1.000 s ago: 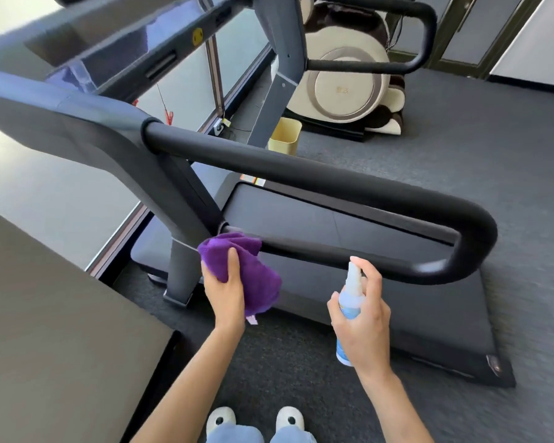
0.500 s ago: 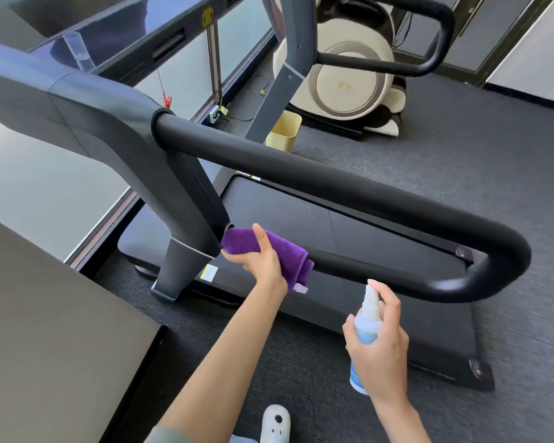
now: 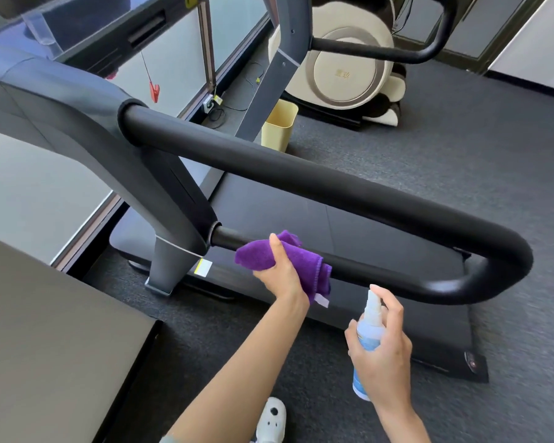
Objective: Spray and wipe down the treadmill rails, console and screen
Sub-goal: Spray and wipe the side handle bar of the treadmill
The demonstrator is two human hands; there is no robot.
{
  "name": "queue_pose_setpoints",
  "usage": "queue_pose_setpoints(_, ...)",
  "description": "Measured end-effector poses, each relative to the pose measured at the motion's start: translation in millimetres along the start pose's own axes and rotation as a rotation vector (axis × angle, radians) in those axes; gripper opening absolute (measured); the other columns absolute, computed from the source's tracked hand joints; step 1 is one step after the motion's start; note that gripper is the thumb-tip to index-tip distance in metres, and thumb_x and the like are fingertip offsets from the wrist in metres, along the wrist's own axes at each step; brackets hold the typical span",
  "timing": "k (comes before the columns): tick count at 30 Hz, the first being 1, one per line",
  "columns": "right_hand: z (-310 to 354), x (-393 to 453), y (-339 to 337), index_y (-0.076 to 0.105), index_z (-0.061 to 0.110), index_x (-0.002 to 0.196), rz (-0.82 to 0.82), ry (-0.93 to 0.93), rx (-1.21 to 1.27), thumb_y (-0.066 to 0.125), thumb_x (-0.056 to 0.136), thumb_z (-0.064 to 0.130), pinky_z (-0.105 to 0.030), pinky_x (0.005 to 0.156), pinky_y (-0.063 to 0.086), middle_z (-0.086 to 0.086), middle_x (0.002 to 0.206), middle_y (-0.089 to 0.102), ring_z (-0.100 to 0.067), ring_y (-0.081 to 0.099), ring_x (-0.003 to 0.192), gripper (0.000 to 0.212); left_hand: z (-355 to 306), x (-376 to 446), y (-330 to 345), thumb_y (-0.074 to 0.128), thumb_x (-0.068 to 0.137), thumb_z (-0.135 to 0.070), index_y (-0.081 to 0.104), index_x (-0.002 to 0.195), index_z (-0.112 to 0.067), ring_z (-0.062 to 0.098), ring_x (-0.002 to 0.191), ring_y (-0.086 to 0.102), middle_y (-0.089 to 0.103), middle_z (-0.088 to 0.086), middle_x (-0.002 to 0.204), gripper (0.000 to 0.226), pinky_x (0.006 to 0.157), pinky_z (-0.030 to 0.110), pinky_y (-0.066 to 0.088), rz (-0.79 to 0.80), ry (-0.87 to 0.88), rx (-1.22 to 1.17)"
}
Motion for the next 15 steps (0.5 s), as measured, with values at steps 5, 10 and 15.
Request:
queue_pose_setpoints(5,12,10,6,0.041,0.037,0.129,0.017,-0.061,0.017,0.071,0.081,-0.006,-0.037,0.084,0.054,-0.003,0.110,0.066,-0.020,0.063,0.089,0.071,-26,10,-12,0.074,0.076,-0.052,0.042,0.135,-0.016,0.016,0.089,0.062,0.060,0.002,0.120,0.076,0.085,0.035,0.050,-0.045,0.035,0.028)
queue_pose_setpoints(10,24,14,8,0.042,0.034,0.129,-0.006,-0.130,0.046,0.072,0.079,-0.007,-0.017,0.078,0.048,0.004,0.109,0.064,-0.002,0.055,0.079,0.071,-77,36,-24,0.067,0.083,-0.051,0.031,0.144,-0.012,0.027,0.107,0.057,0.055,0.005,0.124,0.081,0.090,0.040,0.045,-0.150,-0.001,0.144)
queue_pose_setpoints(15,24,6,0,0.042,0.031,0.130,-0.062,-0.128,0.028,0.071,0.079,-0.009,-0.016,0.082,0.046,0.003,0.116,0.064,-0.008,0.057,0.084,0.071,-64,27,-20,0.071,0.079,-0.052,0.034,0.142,-0.008,0.030,0.112,0.059,0.056,0.007,0.130,0.085,0.096,0.043,0.048,-0.182,0.008,0.197)
Point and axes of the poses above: each hand's wrist, its own x-axis towards the middle knuckle, its own y-axis out of the palm, z = x × y, the point moved 5 cm from there along x, towards the middle knuckle
